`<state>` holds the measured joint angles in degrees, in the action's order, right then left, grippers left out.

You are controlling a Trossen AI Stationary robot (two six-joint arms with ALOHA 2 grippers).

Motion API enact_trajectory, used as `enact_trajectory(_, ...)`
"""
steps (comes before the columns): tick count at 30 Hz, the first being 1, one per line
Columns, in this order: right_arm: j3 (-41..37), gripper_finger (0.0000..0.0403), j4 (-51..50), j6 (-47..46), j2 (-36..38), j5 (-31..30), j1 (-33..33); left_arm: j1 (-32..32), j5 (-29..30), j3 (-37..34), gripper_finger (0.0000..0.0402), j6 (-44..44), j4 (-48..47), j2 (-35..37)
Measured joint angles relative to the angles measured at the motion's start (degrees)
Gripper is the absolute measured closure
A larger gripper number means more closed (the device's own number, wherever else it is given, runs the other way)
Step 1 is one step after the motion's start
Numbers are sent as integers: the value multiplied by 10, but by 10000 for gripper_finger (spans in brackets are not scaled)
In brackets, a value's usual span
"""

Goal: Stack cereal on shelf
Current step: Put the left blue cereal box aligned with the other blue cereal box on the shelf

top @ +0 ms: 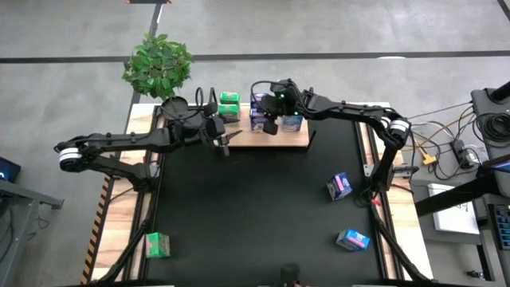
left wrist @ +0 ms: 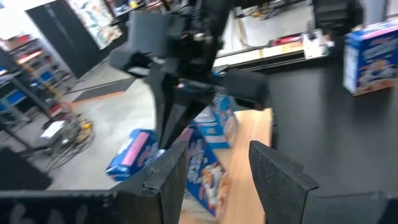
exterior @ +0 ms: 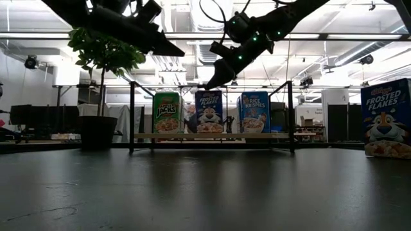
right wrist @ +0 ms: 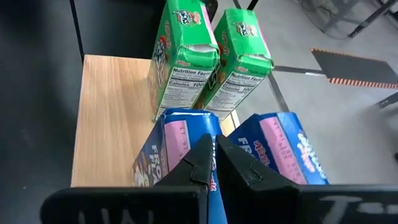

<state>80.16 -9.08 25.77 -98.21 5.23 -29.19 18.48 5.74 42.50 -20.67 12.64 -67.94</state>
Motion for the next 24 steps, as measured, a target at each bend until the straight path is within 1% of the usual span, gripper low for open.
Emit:
enact_trajectory(5,0,390,9,10,1,8,0,0,25,0,246,0,-1,0)
enact_trajectory(12,0,390,-27,4,23,8,7,0,27,0,246,0,-4,0)
enact_trajectory(17,-3,390,-56,7,40,30,34,0,27,0,246,0,-5,0)
enact_trajectory(24,-38,390,-55,14,25,38,80,0,27,0,246,0,-7,0)
